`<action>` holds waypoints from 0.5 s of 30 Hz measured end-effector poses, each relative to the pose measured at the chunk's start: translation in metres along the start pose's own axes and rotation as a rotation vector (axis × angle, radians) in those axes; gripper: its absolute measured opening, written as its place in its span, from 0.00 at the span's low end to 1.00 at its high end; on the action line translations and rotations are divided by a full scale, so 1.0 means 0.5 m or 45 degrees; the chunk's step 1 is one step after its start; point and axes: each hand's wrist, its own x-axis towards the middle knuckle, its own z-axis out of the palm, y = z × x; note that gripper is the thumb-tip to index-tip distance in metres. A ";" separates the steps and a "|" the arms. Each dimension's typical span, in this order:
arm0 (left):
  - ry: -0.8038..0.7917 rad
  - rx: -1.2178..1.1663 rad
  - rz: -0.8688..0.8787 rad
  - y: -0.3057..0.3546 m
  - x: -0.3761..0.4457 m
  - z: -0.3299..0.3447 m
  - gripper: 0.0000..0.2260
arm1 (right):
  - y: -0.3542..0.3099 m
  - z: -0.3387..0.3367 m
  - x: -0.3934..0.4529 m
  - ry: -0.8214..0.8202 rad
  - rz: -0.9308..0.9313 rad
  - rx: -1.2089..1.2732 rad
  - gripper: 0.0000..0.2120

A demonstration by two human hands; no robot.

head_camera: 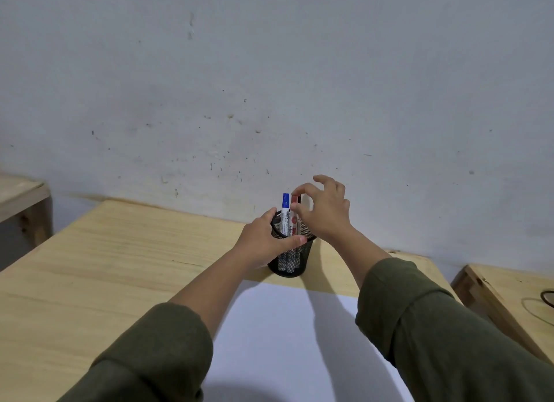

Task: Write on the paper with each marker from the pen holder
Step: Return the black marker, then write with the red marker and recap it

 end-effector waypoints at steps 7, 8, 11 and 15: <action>0.002 -0.013 -0.021 -0.008 0.007 0.005 0.43 | 0.009 0.002 -0.022 -0.048 0.104 0.336 0.05; 0.003 -0.025 -0.019 -0.008 0.007 0.006 0.43 | 0.011 0.002 -0.022 -0.052 0.124 0.380 0.05; -0.019 -0.073 -0.033 -0.012 0.009 0.006 0.45 | 0.010 -0.010 -0.021 -0.029 0.189 0.498 0.05; 0.075 -0.078 -0.010 0.000 0.001 -0.010 0.42 | -0.003 -0.042 -0.013 0.037 0.228 0.617 0.05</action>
